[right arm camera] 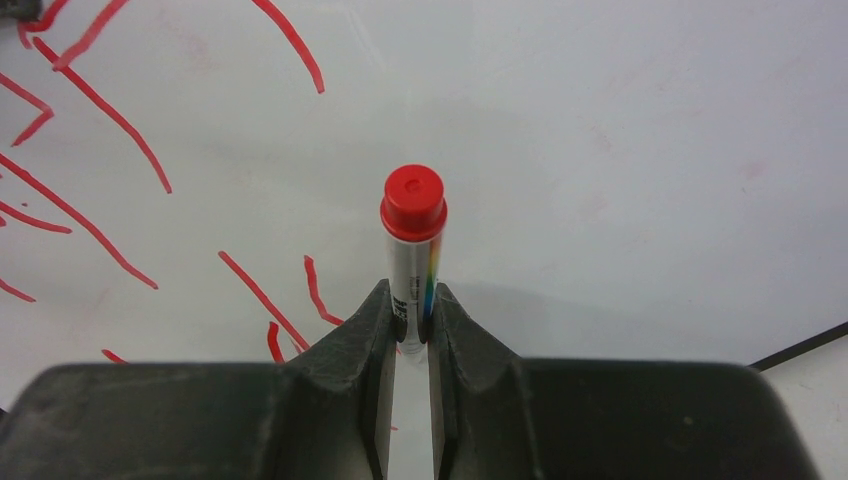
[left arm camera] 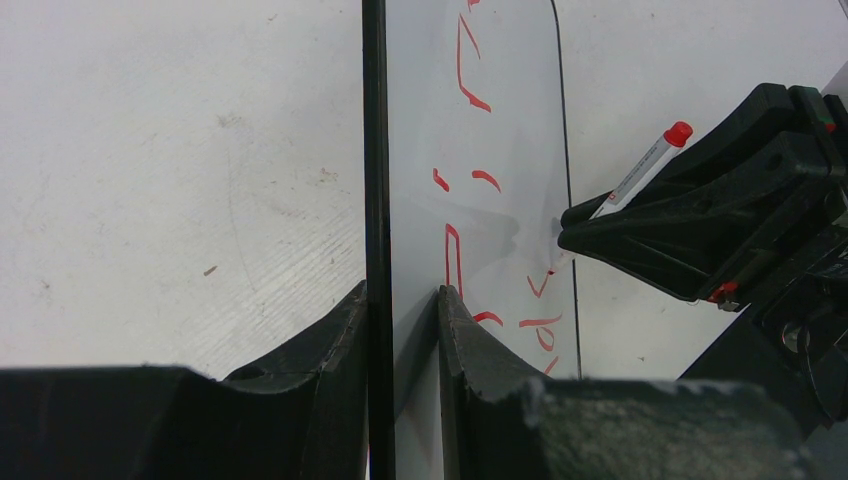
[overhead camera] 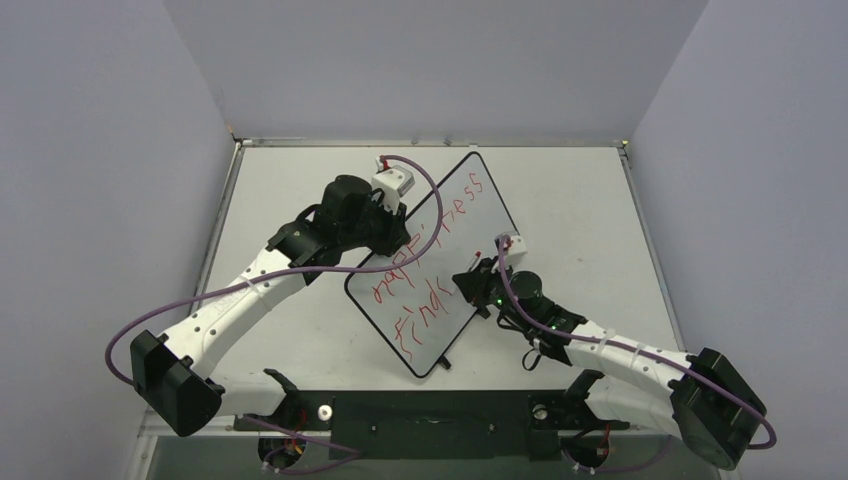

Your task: Write a sentence on the whiteboard

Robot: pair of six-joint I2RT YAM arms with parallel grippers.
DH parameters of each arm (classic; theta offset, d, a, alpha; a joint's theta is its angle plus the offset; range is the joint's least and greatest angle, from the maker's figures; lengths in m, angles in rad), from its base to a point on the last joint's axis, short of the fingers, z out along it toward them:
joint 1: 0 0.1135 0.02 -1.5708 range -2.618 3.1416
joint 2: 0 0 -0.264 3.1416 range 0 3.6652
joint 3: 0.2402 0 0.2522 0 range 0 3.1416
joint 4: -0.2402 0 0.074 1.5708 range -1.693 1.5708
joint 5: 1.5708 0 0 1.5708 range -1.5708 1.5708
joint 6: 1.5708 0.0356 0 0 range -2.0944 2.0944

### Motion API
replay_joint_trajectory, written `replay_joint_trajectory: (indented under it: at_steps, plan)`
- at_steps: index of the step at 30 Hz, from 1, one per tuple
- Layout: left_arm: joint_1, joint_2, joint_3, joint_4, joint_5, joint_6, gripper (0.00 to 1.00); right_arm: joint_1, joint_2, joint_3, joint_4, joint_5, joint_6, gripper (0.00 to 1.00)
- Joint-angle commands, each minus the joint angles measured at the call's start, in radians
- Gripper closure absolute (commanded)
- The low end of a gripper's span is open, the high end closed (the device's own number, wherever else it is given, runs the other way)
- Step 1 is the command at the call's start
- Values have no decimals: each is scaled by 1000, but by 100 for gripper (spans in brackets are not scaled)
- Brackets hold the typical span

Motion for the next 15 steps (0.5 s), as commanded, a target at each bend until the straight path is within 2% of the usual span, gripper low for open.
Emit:
replay_joint_trajectory:
  at_steps: [1, 7, 15]
  plan:
    - [-1, -28, 7, 22, -48, 88, 100, 5, -10, -23, 18, -12, -10, 100]
    - [-1, -30, 7, 23, -50, 87, 100, 21, -39, -22, 6, -90, -30, 100]
    - [-1, -33, 4, 23, -53, 88, 100, 61, 13, 5, 43, -117, -30, 100]
